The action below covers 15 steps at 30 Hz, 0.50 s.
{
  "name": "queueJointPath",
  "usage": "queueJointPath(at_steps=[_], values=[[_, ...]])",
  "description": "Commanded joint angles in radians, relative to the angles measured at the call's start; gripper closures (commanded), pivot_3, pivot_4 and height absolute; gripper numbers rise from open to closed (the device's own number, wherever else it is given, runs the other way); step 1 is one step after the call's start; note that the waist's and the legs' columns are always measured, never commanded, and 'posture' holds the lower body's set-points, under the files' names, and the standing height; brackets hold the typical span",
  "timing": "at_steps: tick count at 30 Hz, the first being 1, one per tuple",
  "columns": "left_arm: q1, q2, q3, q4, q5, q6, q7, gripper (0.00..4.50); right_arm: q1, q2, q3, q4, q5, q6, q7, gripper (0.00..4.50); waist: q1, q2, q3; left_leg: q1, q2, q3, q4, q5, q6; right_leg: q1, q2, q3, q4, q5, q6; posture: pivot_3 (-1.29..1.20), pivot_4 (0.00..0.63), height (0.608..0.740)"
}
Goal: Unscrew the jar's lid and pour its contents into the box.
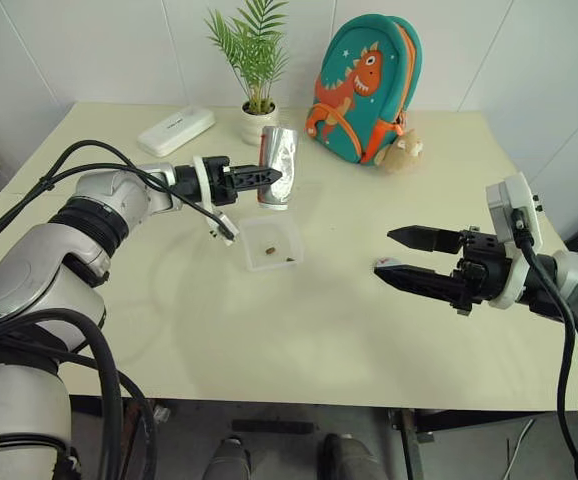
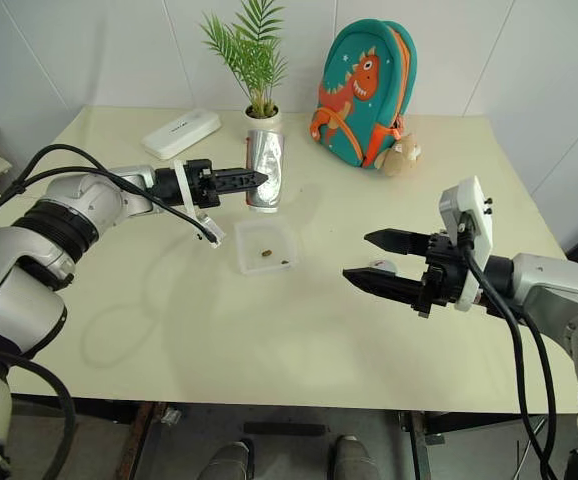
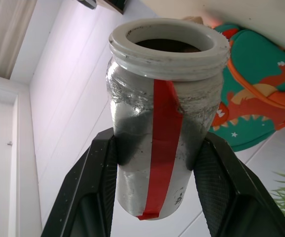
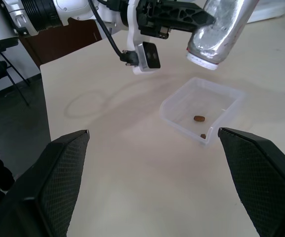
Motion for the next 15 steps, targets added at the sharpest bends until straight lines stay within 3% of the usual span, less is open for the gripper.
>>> queueJointPath(at_steps=[1, 5, 8, 12, 15], values=[[-0.013, 0.01, 0.165, 0.098, -0.268, -0.216, -0.211, 2.64, -0.015, -0.016, -0.01, -0.005, -0.015, -0.034, 0.018, 0.1, -0.001, 0.0, 0.0, 0.0, 0.0, 0.0, 0.0, 0.0, 0.0, 0.0, 0.0, 0.0, 0.0, 0.0, 0.0, 0.0, 0.15, 0.74], [0.064, 0.004, 0.404, 0.231, -0.664, -0.434, -0.637, 2.64, -0.024, -0.021, 0.006, 0.016, -0.043, -0.053, 0.048, 0.1, -0.006, 0.0, 0.0, 0.001, 0.0, 0.002, 0.0, 0.0, 0.0, 0.0, 0.0, 0.0, 0.0, 0.0, 0.0, 0.0, 0.15, 0.74], [0.162, -0.021, 0.607, 0.25, -0.974, -0.444, -0.996, 2.64, -0.046, -0.022, 0.029, 0.037, -0.066, -0.065, 0.075, 0.1, -0.006, 0.001, 0.0, 0.001, 0.001, 0.004, 0.0, 0.0, 0.0, 0.0, -0.001, 0.0, 0.001, 0.0, -0.001, 0.0, 0.15, 0.74], [0.31, -0.104, 0.885, 0.19, -1.382, -0.221, -1.418, 2.64, -0.091, -0.02, 0.081, 0.073, -0.108, -0.082, 0.125, 0.1, -0.004, 0.0, 0.0, 0.0, 0.001, 0.005, 0.003, 0.0, 0.0, 0.0, -0.001, 0.0, 0.004, 0.0, -0.001, 0.0, 0.15, 0.74], [0.401, -0.156, 1.018, 0.099, -1.574, -0.042, -1.599, 2.64, -0.123, -0.014, 0.12, 0.101, -0.137, -0.094, 0.162, 0.1, -0.005, 0.0, 0.0, 0.0, 0.001, 0.005, 0.006, 0.001, 0.001, 0.001, -0.001, 0.0, 0.006, 0.0, -0.001, 0.0, 0.15, 0.74]])
